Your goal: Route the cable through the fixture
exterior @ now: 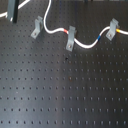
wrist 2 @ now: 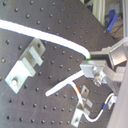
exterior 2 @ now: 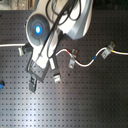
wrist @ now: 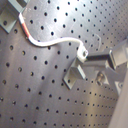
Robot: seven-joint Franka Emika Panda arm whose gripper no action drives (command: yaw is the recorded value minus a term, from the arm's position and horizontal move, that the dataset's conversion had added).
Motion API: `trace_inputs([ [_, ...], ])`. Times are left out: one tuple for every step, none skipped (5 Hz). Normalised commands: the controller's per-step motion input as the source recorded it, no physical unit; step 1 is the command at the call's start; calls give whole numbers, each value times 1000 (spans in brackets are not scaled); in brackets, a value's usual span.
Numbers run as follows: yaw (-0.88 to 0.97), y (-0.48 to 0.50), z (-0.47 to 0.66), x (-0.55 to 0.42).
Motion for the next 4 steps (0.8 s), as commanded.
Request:
trace_inputs([
  [0, -110, -3, 17],
  [49, 66, 206, -36],
  [411, 308, 159, -214],
  [463, 324, 71, -157],
])
